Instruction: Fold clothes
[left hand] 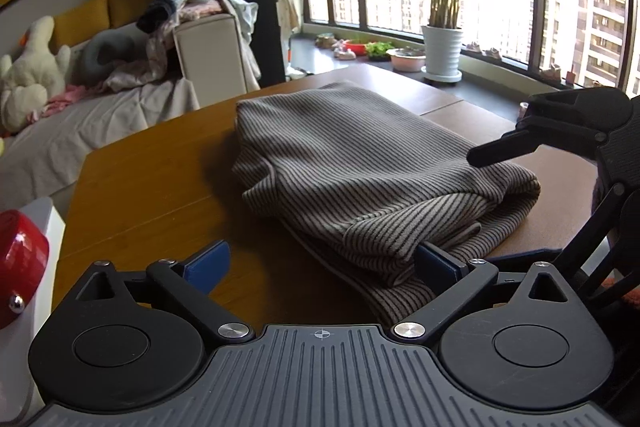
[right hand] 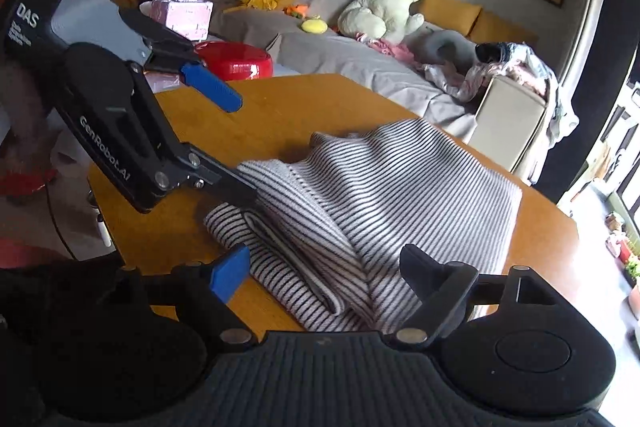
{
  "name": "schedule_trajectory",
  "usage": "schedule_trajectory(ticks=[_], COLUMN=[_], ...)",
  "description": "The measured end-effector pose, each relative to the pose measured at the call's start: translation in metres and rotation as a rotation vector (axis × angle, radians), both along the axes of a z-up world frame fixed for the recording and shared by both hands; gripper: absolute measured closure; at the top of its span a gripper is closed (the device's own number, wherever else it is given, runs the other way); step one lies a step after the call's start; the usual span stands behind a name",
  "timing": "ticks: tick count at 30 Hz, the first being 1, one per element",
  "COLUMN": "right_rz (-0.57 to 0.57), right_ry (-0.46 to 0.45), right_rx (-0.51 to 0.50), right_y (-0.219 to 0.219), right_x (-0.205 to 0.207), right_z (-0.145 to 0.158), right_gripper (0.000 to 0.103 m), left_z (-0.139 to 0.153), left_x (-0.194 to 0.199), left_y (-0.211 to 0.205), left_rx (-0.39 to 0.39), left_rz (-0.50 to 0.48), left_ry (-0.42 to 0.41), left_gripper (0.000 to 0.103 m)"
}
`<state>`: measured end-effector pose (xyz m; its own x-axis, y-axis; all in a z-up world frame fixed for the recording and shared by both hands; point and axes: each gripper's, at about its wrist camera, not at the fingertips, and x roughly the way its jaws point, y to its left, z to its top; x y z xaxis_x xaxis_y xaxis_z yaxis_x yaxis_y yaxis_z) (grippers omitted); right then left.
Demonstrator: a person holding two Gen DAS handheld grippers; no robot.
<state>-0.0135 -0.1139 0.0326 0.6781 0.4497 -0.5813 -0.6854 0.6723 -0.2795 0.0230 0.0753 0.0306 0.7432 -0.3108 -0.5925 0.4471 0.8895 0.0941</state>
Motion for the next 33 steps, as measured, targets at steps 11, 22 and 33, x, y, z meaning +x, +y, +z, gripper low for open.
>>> schedule_trajectory(ticks=[11,22,33], right_rz=[-0.147,-0.164,-0.016], right_ry=[0.242,0.31,-0.136], right_rx=[0.218,0.304,-0.089], right_y=[-0.021,-0.036,0.002], right_x=[0.039,0.051,-0.015], right_z=[0.001,-0.003,-0.003], right_gripper=[0.033,0.033,0.018], left_z=[0.01,-0.019,-0.021], left_x=[-0.007,-0.001,0.024], left_y=[0.012,-0.006,-0.016], left_rx=[-0.02,0.062,0.047], left_rz=[-0.022,-0.125,-0.025], left_ry=[-0.03,0.032,0.031], left_gripper=[0.0,0.0,0.0])
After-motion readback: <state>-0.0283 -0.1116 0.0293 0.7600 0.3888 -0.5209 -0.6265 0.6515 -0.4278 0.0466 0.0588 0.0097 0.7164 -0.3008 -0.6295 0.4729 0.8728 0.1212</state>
